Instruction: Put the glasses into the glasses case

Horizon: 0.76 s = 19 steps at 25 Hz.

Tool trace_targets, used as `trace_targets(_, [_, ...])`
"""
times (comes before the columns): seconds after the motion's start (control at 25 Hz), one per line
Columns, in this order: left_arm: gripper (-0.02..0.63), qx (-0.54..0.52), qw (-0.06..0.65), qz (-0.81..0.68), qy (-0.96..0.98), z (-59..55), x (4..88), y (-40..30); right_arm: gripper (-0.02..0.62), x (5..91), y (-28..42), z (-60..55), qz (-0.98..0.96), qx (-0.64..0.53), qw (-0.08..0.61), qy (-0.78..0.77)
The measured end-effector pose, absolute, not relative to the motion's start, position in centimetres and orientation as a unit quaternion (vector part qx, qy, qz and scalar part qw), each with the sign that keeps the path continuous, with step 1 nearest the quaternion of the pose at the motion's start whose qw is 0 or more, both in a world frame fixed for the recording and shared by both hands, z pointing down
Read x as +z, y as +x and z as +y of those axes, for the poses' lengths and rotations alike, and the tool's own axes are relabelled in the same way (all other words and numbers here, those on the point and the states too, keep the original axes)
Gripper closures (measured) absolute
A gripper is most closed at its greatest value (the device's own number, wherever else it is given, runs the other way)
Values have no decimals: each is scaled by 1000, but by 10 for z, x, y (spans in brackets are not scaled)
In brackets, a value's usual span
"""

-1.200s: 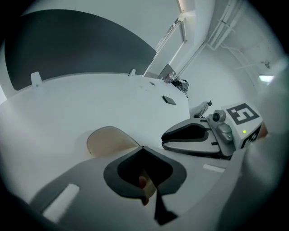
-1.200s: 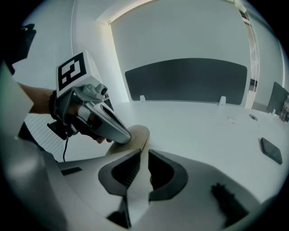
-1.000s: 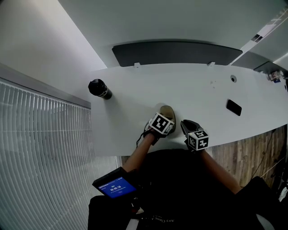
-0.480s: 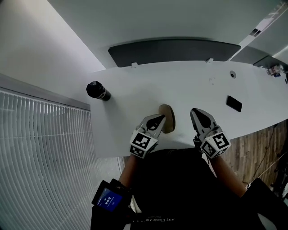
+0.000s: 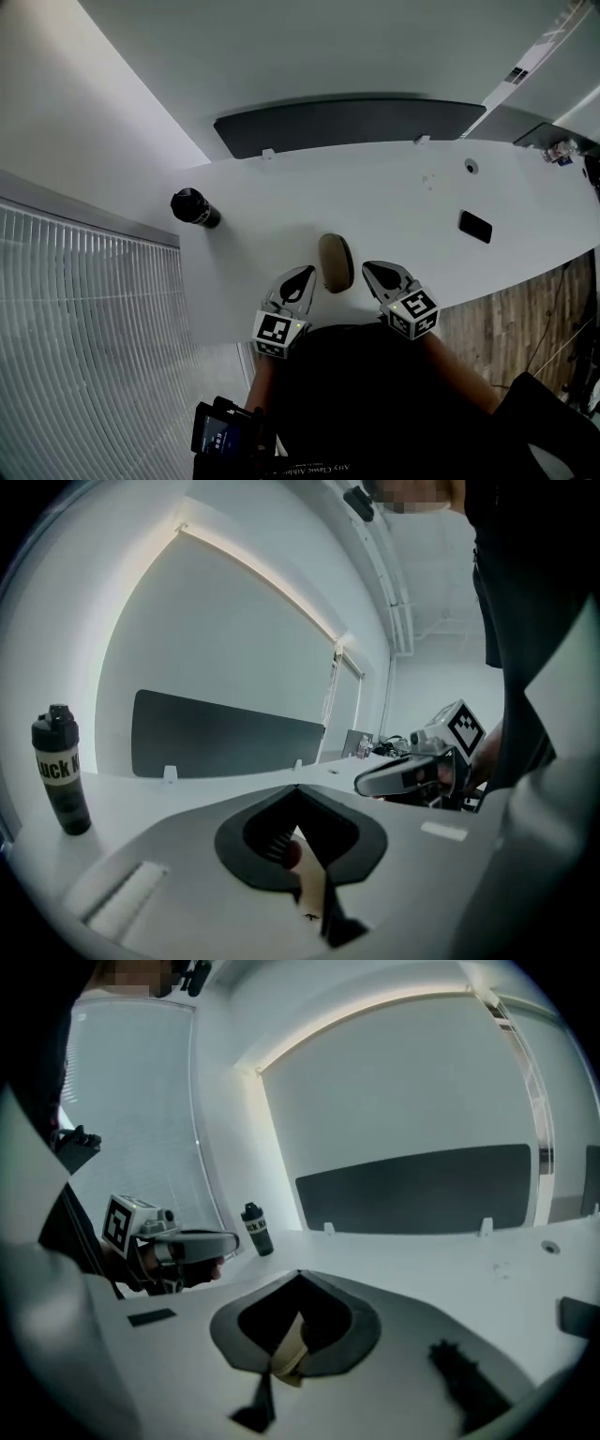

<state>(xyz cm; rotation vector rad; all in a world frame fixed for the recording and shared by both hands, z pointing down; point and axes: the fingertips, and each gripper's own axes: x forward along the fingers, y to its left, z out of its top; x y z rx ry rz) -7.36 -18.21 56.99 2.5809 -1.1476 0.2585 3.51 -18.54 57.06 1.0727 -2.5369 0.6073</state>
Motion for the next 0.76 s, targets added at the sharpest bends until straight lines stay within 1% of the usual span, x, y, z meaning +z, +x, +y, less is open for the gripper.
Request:
trace_targets(0.16, [598, 93, 143, -395, 903, -184, 572, -69, 589, 565, 28, -188, -895, 227, 131, 362])
trace_targets(0.32, [598, 109, 144, -387, 904, -175, 576, -64, 589, 565, 32, -184, -890, 252, 115, 363])
trace_targets(0.76, [598, 117, 155, -390, 900, -175, 586, -75, 589, 575, 24, -180, -886, 271, 111, 360])
